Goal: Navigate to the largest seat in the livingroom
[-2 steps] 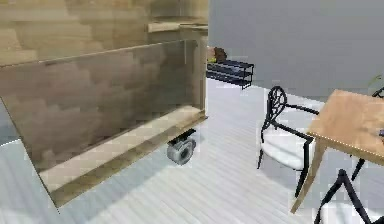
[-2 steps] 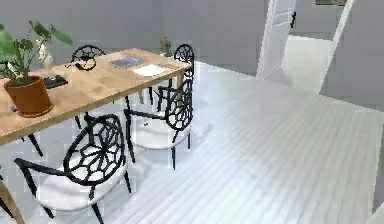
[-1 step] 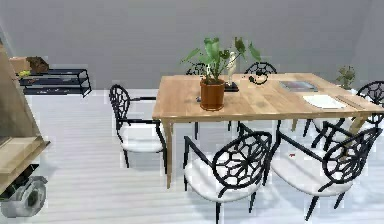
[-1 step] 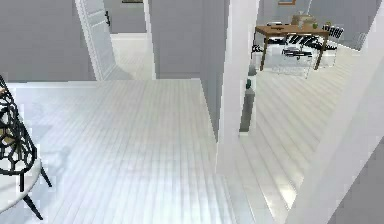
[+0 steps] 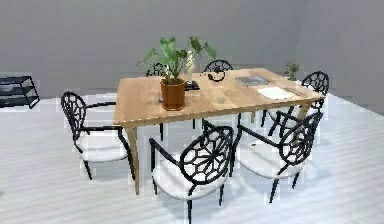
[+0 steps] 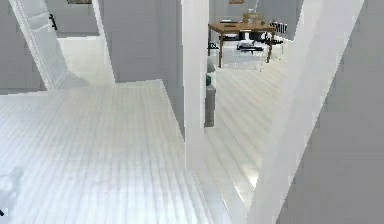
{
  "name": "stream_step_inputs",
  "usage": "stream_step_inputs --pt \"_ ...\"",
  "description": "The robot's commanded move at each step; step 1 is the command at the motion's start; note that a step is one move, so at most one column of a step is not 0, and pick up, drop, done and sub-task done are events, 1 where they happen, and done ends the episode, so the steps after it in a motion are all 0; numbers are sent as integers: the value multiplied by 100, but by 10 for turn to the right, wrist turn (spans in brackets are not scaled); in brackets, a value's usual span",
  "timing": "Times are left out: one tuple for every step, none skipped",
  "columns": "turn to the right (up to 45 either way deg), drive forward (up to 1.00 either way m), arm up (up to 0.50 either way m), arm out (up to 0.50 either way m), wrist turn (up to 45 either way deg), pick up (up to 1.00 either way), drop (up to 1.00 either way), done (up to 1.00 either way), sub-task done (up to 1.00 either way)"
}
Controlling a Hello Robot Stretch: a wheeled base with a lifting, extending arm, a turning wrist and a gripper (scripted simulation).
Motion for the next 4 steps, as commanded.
stream_step_inputs --pt "0 15 0 0 0 0 0 0 0" --pt "-270 0 0 0 0 0 0 0 0" --pt "0 20 0 0 0 0 0 0 0" --pt "450 0 0 0 0 0 0 0 0"
